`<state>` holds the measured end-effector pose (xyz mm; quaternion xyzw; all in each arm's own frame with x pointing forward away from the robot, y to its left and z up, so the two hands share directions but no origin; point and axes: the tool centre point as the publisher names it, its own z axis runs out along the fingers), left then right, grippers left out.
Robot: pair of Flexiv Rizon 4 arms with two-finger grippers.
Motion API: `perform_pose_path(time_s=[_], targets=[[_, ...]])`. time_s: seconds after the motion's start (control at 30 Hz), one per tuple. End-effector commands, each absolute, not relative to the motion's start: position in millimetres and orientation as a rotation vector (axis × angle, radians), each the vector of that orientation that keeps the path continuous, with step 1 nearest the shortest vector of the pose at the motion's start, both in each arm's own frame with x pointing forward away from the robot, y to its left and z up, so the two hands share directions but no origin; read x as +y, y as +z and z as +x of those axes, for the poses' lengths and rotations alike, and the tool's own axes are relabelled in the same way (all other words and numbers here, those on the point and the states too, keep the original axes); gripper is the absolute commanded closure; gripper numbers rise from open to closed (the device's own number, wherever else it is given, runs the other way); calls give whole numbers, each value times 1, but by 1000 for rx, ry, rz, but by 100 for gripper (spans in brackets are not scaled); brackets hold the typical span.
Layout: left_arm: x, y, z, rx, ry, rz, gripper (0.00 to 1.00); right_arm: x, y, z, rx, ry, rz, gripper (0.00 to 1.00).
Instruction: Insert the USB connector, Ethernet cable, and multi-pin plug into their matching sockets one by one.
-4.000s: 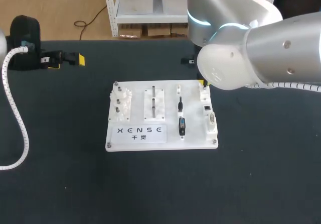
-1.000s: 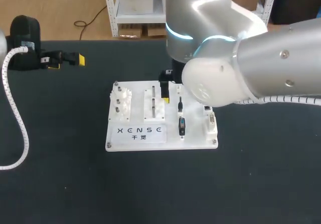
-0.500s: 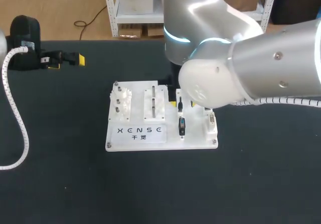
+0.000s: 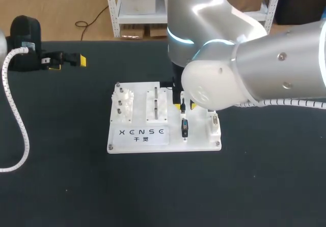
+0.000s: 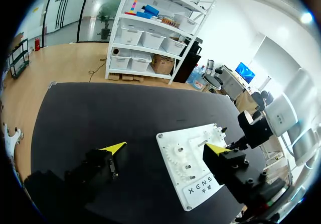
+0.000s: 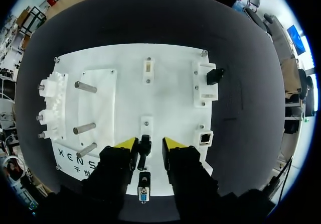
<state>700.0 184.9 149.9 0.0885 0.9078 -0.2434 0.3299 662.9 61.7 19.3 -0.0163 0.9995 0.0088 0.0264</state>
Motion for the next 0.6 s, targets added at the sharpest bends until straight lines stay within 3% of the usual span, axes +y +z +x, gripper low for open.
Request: perform_pose_path(time_s=[0.03, 0.27, 0.6], targets=[[185, 150, 700, 2374, -637, 231, 0, 62, 20, 663, 3089, 26, -53, 82], [185, 150, 700, 2374, -637, 231, 0, 62, 20, 662, 3084, 25, -68, 99], [185, 150, 700, 2374, -637, 231, 0, 58, 36, 665, 3046, 66, -35, 100]])
